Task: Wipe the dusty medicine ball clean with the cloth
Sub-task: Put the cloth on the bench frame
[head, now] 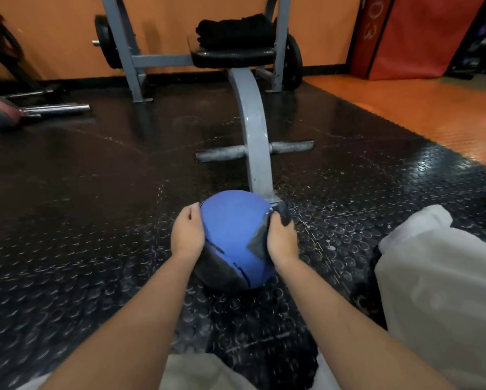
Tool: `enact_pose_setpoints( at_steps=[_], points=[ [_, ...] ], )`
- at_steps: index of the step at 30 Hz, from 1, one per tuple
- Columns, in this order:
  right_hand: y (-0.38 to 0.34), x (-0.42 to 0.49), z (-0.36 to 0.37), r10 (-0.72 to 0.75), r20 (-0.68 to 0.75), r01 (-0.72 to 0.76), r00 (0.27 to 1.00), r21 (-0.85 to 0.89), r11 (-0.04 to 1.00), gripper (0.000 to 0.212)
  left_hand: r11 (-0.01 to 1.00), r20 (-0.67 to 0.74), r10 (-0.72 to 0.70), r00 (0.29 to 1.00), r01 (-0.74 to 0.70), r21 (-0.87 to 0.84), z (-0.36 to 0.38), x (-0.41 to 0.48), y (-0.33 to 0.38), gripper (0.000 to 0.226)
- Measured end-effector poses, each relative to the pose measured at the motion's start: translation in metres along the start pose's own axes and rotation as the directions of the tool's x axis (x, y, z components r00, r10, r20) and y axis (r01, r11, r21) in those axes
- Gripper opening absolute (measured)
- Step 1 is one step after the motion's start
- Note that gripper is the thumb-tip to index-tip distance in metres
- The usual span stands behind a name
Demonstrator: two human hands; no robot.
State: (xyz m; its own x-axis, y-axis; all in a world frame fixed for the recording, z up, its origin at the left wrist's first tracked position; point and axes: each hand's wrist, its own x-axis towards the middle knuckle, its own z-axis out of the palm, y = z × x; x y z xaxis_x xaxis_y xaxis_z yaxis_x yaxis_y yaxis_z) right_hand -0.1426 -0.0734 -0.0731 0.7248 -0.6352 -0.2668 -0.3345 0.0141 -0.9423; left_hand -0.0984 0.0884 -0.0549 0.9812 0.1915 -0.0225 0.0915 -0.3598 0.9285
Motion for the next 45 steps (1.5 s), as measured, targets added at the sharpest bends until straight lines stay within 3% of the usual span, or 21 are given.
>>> enact_pose_setpoints(
  at_steps=[2, 4, 8, 10, 13, 15, 17, 20, 23, 27, 30, 35, 41, 43, 45],
  points=[
    [-0.01, -0.016, 0.013, -0.239, 0.01, 0.235, 0.971, -0.213, 0.948, 0.054, 0.996, 0.039, 0.081, 0.996, -0.083, 0.03, 0.0, -0.002, 0.004, 0.043],
    [-0.011, -0.029, 0.022, -0.368, 0.079, 0.372, 0.927, -0.336, 0.865, 0.053, 0.983, 0.042, 0.122, 0.992, -0.127, 0.13, -0.003, -0.005, 0.001, 0.047],
    [-0.003, -0.04, 0.026, -0.492, 0.196, 0.529, 0.848, -0.318, 0.787, 0.053, 0.948, 0.077, 0.179, 0.981, -0.193, 0.254, -0.02, -0.007, -0.002, 0.05],
    [-0.002, -0.042, 0.03, -0.432, 0.173, 0.462, 0.885, -0.217, 0.86, 0.056, 0.939, 0.118, 0.182, 0.976, -0.208, 0.274, -0.029, -0.008, -0.003, 0.054],
    [-0.006, -0.042, 0.033, -0.114, 0.081, 0.115, 0.99, -0.012, 0.993, 0.072, 0.933, 0.194, 0.191, 0.962, -0.24, 0.269, -0.039, -0.005, -0.008, 0.057],
    [-0.007, -0.038, 0.033, 0.069, 0.098, -0.075, 0.993, 0.052, 0.996, 0.074, 0.921, 0.233, 0.19, 0.954, -0.255, 0.294, -0.042, 0.001, -0.005, 0.057],
    [-0.008, -0.034, 0.037, 0.138, 0.1, -0.148, 0.985, 0.104, 0.984, 0.075, 0.886, 0.222, 0.174, 0.96, -0.251, 0.39, -0.043, 0.011, 0.005, 0.055],
    [-0.007, -0.025, 0.043, 0.19, 0.011, -0.19, 0.982, 0.043, 0.981, 0.074, 0.847, 0.232, 0.174, 0.957, -0.266, 0.46, -0.034, 0.02, 0.024, 0.052],
    [-0.015, -0.015, 0.04, 0.189, -0.069, -0.194, 0.98, -0.081, 0.978, 0.069, 0.84, 0.349, 0.176, 0.921, -0.325, 0.434, -0.017, 0.017, 0.031, 0.06],
    [-0.041, 0.018, 0.039, 0.02, -0.09, -0.029, 0.996, -0.104, 0.994, 0.046, 0.794, 0.396, 0.183, 0.9, -0.373, 0.48, -0.001, 0.041, 0.027, 0.065],
    [-0.074, 0.056, 0.05, -0.149, -0.022, 0.145, 0.989, -0.141, 0.979, 0.036, 0.798, 0.414, 0.196, 0.889, -0.39, 0.459, 0.006, 0.075, 0.034, 0.064],
    [-0.124, 0.126, 0.098, -0.415, 0.129, 0.434, 0.901, -0.325, 0.84, 0.033, 0.843, 0.56, 0.029, 0.828, -0.321, 0.431, 0.014, 0.143, 0.052, 0.055],
    [-0.147, 0.194, 0.156, -0.669, 0.338, 0.738, 0.662, -0.455, 0.499, 0.032, 0.91, 0.665, -0.077, 0.743, -0.22, 0.351, 0.025, 0.199, 0.069, 0.037],
    [-0.153, 0.215, 0.166, -0.705, 0.364, 0.769, 0.609, -0.488, 0.412, 0.033, 0.893, 0.677, -0.109, 0.728, -0.228, 0.388, 0.031, 0.215, 0.068, 0.039],
    [-0.154, 0.233, 0.174, -0.665, 0.41, 0.738, 0.624, -0.588, 0.33, 0.037, 0.889, 0.68, -0.143, 0.719, -0.209, 0.408, 0.033, 0.226, 0.069, 0.041]
  ],
)
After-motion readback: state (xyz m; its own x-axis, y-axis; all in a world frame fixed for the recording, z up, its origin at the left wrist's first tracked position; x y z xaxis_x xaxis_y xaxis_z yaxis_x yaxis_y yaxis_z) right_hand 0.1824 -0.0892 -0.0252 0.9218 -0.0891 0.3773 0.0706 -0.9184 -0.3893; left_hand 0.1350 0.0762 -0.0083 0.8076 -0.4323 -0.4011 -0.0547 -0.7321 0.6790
